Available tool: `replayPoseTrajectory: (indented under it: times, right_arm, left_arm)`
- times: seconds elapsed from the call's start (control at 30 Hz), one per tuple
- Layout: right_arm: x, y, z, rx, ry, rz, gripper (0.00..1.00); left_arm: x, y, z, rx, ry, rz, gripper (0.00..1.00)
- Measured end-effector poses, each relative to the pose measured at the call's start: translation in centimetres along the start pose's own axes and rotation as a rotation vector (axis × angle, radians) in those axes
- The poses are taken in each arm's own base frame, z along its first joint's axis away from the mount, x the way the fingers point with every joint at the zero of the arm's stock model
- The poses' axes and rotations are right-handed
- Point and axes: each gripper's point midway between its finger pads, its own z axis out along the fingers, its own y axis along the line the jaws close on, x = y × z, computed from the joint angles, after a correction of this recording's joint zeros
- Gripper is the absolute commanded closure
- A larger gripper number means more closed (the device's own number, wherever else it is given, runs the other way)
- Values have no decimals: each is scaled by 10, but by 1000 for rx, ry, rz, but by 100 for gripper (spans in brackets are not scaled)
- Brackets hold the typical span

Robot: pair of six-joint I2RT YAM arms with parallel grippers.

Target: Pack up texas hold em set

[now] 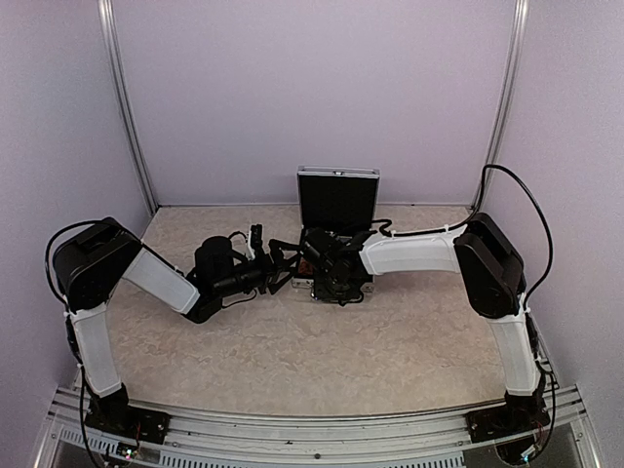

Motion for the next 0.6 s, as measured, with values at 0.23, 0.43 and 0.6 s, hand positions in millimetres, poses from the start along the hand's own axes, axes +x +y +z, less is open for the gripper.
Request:
replayPoseTrajectory:
  times: [0.23,0.43,0.6]
  right_arm:
    - [0,-1,-1,4,0,-2,86]
    - [0,-2,-4,8,4,-7,88]
    - [0,-4,-7,19,15,-16,88]
  left_arm:
    - [1,0,1,4,1,-6,1]
    - [9,-1,4,16,17,-9,1]
    - [15,-1,11,30,34,-11,1]
